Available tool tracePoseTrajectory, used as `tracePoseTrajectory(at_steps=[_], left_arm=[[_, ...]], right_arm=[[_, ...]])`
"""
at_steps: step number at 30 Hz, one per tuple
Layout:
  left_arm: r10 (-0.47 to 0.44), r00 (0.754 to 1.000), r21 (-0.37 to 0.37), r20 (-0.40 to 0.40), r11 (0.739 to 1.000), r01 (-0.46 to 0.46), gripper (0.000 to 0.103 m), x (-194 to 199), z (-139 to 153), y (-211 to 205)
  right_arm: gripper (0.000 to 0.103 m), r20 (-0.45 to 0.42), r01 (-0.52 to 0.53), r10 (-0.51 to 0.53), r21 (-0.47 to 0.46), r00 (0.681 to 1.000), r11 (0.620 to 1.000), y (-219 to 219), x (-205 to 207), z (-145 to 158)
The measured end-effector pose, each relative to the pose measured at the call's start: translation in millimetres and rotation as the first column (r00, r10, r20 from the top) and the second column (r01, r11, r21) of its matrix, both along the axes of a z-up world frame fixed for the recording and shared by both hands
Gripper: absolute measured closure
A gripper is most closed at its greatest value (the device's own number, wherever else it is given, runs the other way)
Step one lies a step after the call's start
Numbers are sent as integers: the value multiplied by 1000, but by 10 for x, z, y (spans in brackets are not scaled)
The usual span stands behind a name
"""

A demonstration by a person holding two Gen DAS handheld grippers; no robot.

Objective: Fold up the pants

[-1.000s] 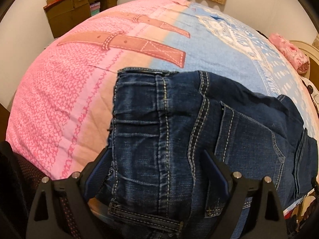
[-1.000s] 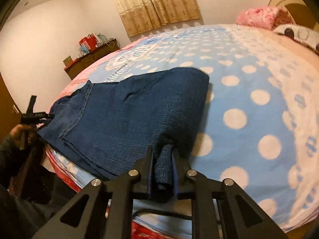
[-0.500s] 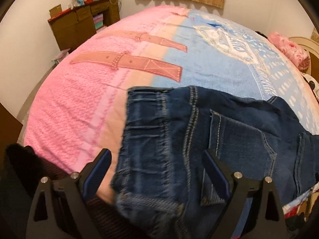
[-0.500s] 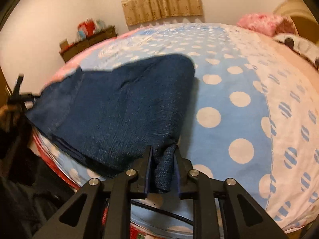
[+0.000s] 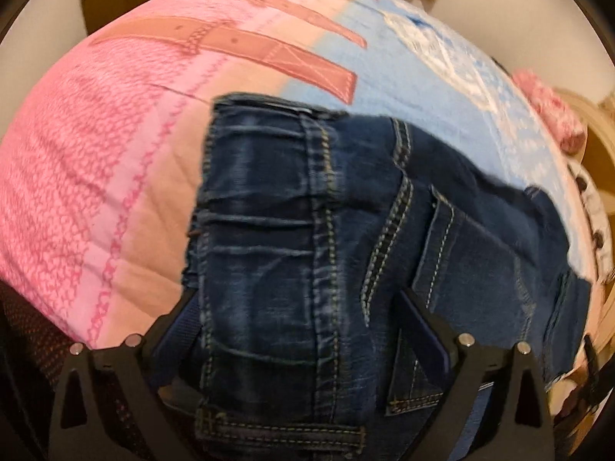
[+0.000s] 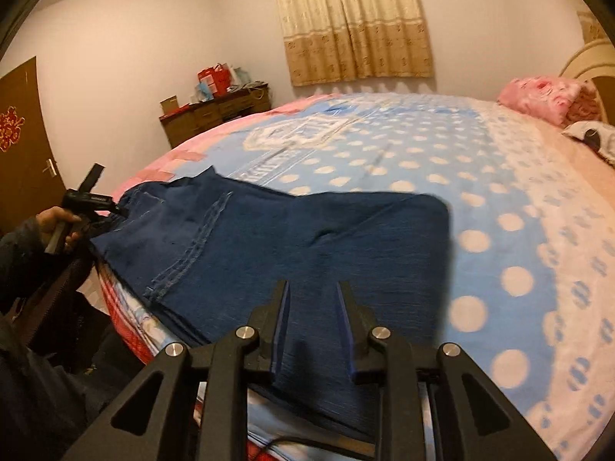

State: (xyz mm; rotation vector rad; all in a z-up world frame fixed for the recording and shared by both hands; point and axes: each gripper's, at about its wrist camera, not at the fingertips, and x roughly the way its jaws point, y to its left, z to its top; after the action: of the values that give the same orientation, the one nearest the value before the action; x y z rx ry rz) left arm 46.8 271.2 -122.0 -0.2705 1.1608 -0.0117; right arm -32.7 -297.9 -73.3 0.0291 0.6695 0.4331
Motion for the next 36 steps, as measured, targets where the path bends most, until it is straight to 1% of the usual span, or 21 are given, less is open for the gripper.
tracePoseTrajectory(at_steps=[2,3,4,5,6,8,9,11,12,14,15,17,19,21,22,24,26,28,32,34,36], left_arm=[[-3,1000,40,15,999,3,14,-11,23,-64],[-33,999,83,35,996,30,29,-21,76,-174],[-56,997,92,50,994,51,50,-63,133,-247],[-69,996,96,64,993,63,60,-112,196,-323],[-89,992,105,85,991,80,78,-163,274,-411],[-114,986,127,119,987,98,83,-251,416,-547],[-112,985,122,130,988,96,84,-297,464,-562],[-109,981,74,160,992,98,85,-351,583,-577],[-104,980,63,169,993,95,85,-405,630,-543],[-106,971,12,216,994,106,86,-488,776,-549],[-107,966,3,236,994,109,86,-527,871,-594],[-129,946,-17,299,990,141,86,-530,1089,-768],[-173,921,-19,350,981,191,86,-549,1312,-989],[-234,892,-22,387,965,263,86,-534,1485,-1290],[-270,876,-16,400,953,301,86,-448,1556,-1474],[-364,831,5,420,917,399,86,-388,1661,-1949],[-431,797,19,423,884,468,86,-347,1713,-2333],[-515,750,39,415,834,551,86,-316,1714,-2823],[-642,657,40,395,726,686,86,-313,1646,-3736],[-697,603,42,387,667,744,86,-392,1615,-4195],[-752,553,58,357,609,791,85,-503,1477,-4606]], right_arm=[[78,-12,-12,12,11,1000,1000,93,47,-64],[78,-13,-18,18,14,1000,1000,134,57,-72],[78,-13,-26,27,19,1000,999,183,61,-82],[78,-9,-38,39,21,999,999,226,72,-83],[78,-2,-47,48,20,999,999,261,71,-70],[77,18,-64,63,25,998,998,300,63,-36],[77,27,-68,67,37,997,997,301,65,-21],[77,35,-66,64,55,997,996,282,73,-5],[77,39,-62,59,63,997,996,263,70,1],[76,46,-47,43,83,998,995,187,78,13],[75,45,-40,36,97,998,994,148,76,13],[71,39,-12,8,117,999,993,50,82,-5],[71,21,16,-19,134,1000,991,-39,95,-39],[71,8,40,-42,154,999,987,-126,98,-69],[71,5,54,-56,165,998,985,-175,98,-82],[71,2,72,-73,189,997,979,-267,87,-95],[71,5,89,-92,210,996,974,-349,61,-103],[71,14,104,-110,225,994,969,-430,24,-101],[71,28,140,-152,255,988,957,-606,-68,-103],[71,30,168,-183,271,983,948,-722,-118,-112],[71,32,194,-212,287,977,938,-835,-170,-130]])
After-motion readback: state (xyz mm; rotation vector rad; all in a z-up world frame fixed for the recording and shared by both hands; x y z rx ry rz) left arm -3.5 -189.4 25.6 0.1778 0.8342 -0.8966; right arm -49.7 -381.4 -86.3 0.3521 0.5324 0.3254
